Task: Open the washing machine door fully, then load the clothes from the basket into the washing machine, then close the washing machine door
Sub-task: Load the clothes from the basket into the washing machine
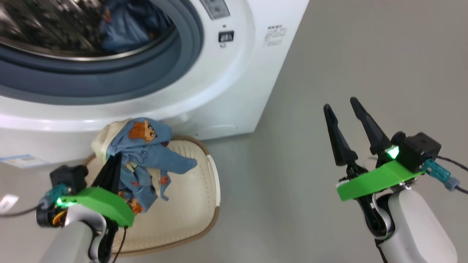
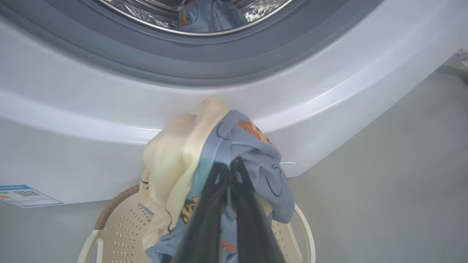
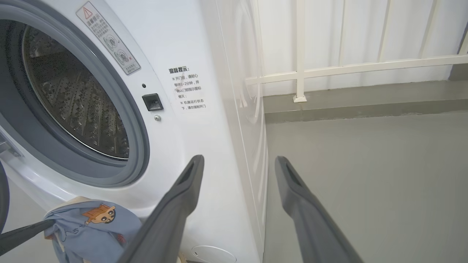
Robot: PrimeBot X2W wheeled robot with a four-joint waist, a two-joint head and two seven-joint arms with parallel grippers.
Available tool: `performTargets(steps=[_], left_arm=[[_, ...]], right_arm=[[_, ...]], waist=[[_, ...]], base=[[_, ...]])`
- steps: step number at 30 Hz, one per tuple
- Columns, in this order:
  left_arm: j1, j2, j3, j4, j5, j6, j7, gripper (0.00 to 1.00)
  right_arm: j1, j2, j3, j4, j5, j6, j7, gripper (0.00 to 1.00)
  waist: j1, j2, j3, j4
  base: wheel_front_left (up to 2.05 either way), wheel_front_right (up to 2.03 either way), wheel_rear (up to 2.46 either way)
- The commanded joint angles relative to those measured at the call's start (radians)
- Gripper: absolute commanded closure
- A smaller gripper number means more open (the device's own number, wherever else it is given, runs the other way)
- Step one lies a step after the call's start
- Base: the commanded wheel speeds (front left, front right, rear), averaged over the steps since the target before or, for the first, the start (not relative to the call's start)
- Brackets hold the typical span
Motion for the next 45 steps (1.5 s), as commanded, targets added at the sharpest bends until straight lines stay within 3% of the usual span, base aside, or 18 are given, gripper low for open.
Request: performTargets(steps=[1, 14, 23, 45], left_arm=[[0.029, 0.025, 0.053, -0.053, 0.012, 0.013, -0.013, 1.00], [0.205, -0.003, 0.162, -0.334, 0.065, 0.062, -0.013, 1.00], [0.282, -0.015, 0.188, -0.483, 0.093, 0.092, -0.013, 1.00], [0.307, -0.052, 0.193, -0.554, 0.111, 0.094, -0.014, 1.00]], right_arm=[[0.028, -0.007, 0.017, -0.018, 0.003, 0.002, -0.005, 0.00], [0.102, -0.031, -0.003, -0.007, 0.006, 0.002, -0.005, 0.00], [0.120, -0.045, -0.006, -0.009, 0.005, 0.002, -0.005, 0.00], [0.130, -0.076, 0.004, -0.010, 0.003, 0.002, -0.005, 0.00]], waist=[[0.0000, -0.0001, -0.075, 0.031], [0.0000, -0.0001, -0.188, 0.063], [0.0000, -0.0001, -0.230, 0.084], [0.0000, -0.0001, -0.257, 0.092]], base=[[0.00, 0.00, 0.00], [0.00, 0.00, 0.00], [0.00, 0.00, 0.00], [0.00, 0.00, 0.00]])
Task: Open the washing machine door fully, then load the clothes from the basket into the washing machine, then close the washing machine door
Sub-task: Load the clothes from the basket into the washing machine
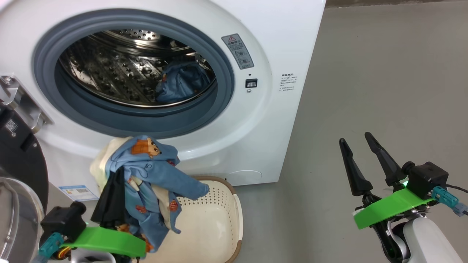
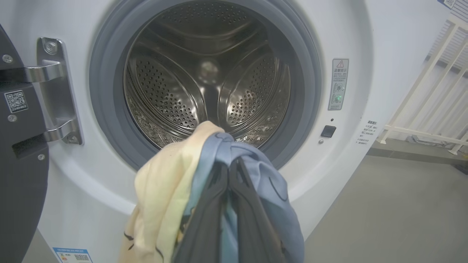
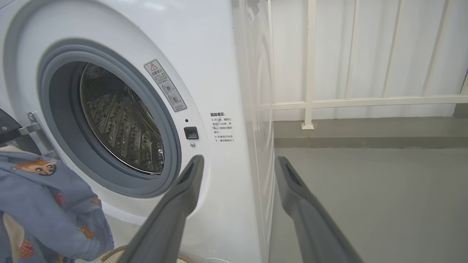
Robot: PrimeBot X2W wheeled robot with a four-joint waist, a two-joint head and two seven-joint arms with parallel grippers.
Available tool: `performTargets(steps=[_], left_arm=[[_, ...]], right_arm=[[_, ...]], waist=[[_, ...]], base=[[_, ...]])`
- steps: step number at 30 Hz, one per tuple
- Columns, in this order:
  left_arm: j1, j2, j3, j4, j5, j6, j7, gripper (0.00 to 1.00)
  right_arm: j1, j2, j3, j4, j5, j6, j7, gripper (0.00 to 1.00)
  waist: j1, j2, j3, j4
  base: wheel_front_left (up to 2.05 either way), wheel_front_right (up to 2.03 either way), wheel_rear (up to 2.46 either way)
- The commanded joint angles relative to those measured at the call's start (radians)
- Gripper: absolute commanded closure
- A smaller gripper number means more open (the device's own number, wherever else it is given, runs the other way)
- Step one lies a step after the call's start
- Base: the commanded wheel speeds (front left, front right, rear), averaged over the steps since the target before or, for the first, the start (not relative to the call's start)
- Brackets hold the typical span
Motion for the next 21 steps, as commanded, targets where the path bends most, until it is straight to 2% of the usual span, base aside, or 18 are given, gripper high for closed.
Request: performTargets(steps=[1, 7, 12, 21], left_arm=[[-0.040, 0.013, 0.034, -0.033, 0.018, -0.007, -0.010, 1.00], [-0.122, 0.015, 0.034, -0.020, 0.033, -0.018, -0.010, 1.00], [-0.234, 0.024, 0.043, 0.042, 0.037, -0.026, -0.010, 1.00], [-0.481, 0.061, 0.039, 0.260, 0.039, -0.058, 0.020, 1.00]], right_arm=[[0.000, -0.012, 0.024, -0.024, 0.002, 0.002, -0.005, 0.00], [-0.004, -0.010, 0.031, -0.028, 0.001, 0.002, -0.005, 0.00], [-0.018, -0.005, 0.043, -0.030, 0.006, 0.002, -0.005, 0.00], [-0.050, 0.023, 0.028, -0.050, 0.001, 0.002, -0.005, 0.00]], waist=[[0.0000, 0.0000, 0.003, 0.000], [0.0000, 0.0000, 0.021, -0.005], [0.0000, 0.0000, 0.058, -0.027], [0.0000, 0.0000, 0.185, -0.078]], base=[[0.00, 0.00, 0.00], [0.00, 0.00, 0.00], [0.00, 0.00, 0.00], [0.00, 0.00, 0.00]])
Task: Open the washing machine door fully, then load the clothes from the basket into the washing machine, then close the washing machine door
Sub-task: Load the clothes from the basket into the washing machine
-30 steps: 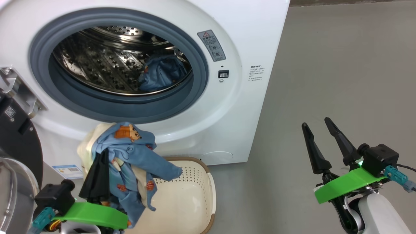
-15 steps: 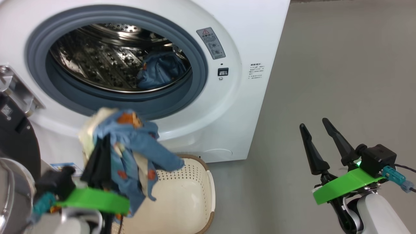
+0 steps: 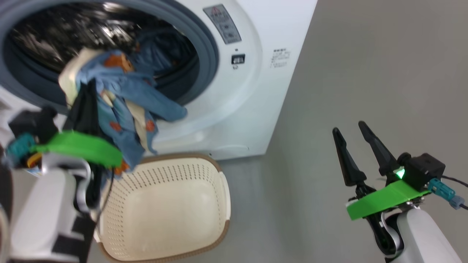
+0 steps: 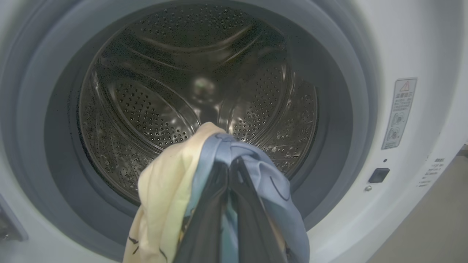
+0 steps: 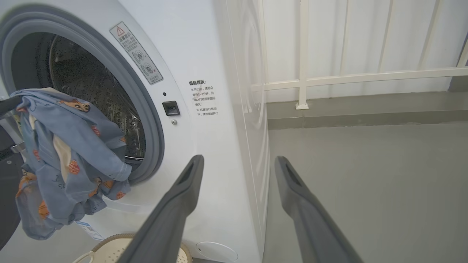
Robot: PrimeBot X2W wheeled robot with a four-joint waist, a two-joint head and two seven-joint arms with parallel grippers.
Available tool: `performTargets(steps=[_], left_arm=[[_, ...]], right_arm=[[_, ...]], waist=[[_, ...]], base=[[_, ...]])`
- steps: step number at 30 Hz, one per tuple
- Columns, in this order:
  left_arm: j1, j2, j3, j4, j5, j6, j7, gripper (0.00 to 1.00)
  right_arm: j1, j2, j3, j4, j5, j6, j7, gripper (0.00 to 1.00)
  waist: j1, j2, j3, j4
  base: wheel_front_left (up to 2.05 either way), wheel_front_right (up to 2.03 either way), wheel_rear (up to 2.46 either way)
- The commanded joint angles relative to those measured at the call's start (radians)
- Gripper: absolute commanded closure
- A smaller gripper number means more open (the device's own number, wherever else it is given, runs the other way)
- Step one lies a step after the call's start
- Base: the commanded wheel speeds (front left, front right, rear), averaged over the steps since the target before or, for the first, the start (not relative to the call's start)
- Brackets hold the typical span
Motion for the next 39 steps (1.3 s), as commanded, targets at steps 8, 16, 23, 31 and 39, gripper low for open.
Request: performTargets(steps=[8, 16, 23, 31, 39], left_arm=[[-0.303, 0.061, 0.024, 0.262, 0.012, -0.023, 0.009, 1.00], [-0.551, 0.100, 0.016, 0.479, 0.022, -0.037, -0.001, 1.00], [-0.750, 0.131, 0.009, 0.599, 0.040, -0.043, -0.022, 1.00], [-0.782, 0.132, 0.115, 0.405, 0.069, -0.032, -0.031, 1.00], [-0.756, 0.101, 0.120, 0.543, 0.115, -0.023, -0.031, 0.00]], right_arm=[[-0.070, 0.036, 0.015, -0.052, -0.009, 0.002, -0.005, 0.00], [-0.110, 0.062, 0.012, -0.067, -0.011, 0.002, -0.005, 0.00], [-0.136, 0.093, 0.021, -0.079, -0.010, 0.002, -0.005, 0.00], [-0.149, 0.107, 0.020, -0.084, -0.011, 0.002, -0.005, 0.00], [-0.155, 0.114, 0.024, -0.073, -0.017, 0.002, -0.005, 0.00]], waist=[[0.0000, 0.0000, 0.181, -0.084], [0.0000, 0.0000, 0.315, -0.155], [0.0000, 0.0000, 0.403, -0.222], [0.0000, 0.0000, 0.434, -0.237], [0.0000, 0.0000, 0.422, -0.218]], base=[[0.00, 0.00, 0.00], [0.00, 0.00, 0.00], [0.00, 0.00, 0.00], [0.00, 0.00, 0.00], [0.00, 0.00, 0.00]])
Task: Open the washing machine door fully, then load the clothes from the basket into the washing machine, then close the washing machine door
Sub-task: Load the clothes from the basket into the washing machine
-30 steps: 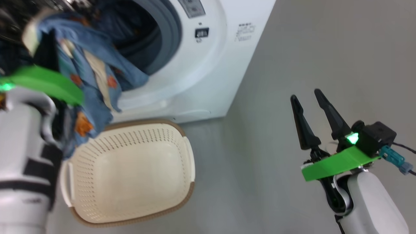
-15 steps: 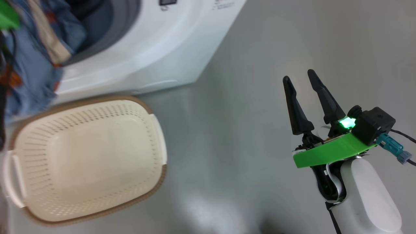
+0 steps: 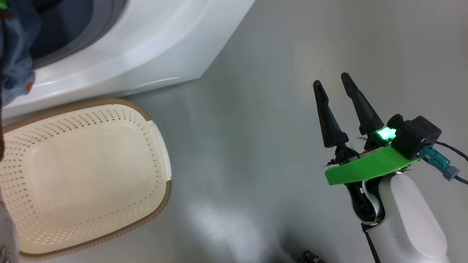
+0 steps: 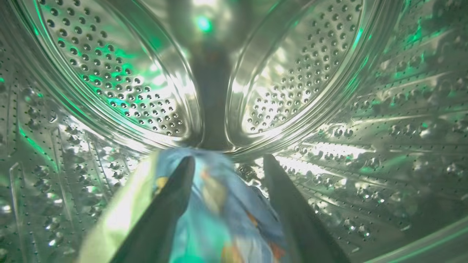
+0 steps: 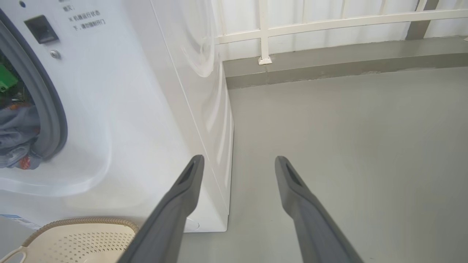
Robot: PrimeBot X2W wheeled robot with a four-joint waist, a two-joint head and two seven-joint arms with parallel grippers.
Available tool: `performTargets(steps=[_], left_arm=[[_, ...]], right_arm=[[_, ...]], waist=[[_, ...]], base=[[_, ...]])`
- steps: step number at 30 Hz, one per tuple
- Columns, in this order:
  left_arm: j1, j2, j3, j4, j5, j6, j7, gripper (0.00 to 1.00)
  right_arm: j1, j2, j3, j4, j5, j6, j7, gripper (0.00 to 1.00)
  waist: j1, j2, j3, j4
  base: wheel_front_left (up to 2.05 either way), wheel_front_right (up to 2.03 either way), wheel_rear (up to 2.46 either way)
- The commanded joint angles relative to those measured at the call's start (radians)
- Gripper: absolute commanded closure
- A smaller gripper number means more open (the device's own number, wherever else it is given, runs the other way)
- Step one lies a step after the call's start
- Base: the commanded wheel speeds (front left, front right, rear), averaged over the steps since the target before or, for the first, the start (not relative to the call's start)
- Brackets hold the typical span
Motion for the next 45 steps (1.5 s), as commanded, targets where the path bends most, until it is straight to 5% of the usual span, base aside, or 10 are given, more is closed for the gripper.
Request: performTargets(steps=[1, 12, 23, 35, 45], left_arm=[[-0.010, 0.035, 0.002, -0.006, 0.021, 0.002, -0.005, 0.00], [0.017, 0.018, -0.016, 0.088, 0.045, -0.005, -0.005, 0.00], [0.121, 0.014, -0.035, 0.033, 0.054, -0.014, -0.005, 0.00], [0.356, 0.029, -0.019, -0.179, 0.026, -0.019, -0.005, 0.00], [0.687, 0.028, 0.011, -0.554, -0.002, 0.025, -0.005, 0.00]], right_arm=[[0.003, 0.003, 0.018, -0.019, -0.010, 0.002, -0.005, 0.00], [0.002, 0.002, 0.018, -0.013, -0.014, 0.002, -0.005, 0.00], [0.020, -0.005, 0.004, -0.005, -0.011, 0.002, -0.005, 0.00], [0.047, -0.004, -0.004, 0.001, -0.010, 0.002, -0.005, 0.00], [0.056, -0.027, -0.012, -0.001, -0.008, 0.002, -0.005, 0.00]], waist=[[0.0000, 0.0000, -0.005, 0.010], [0.0000, 0.0000, -0.052, 0.050], [0.0000, 0.0000, -0.111, 0.088], [0.0000, 0.0000, -0.170, 0.124], [0.0000, 0.0000, -0.197, 0.155]], base=[[0.00, 0.00, 0.00], [0.00, 0.00, 0.00], [0.00, 0.00, 0.00], [0.00, 0.00, 0.00], [0.00, 0.00, 0.00]])
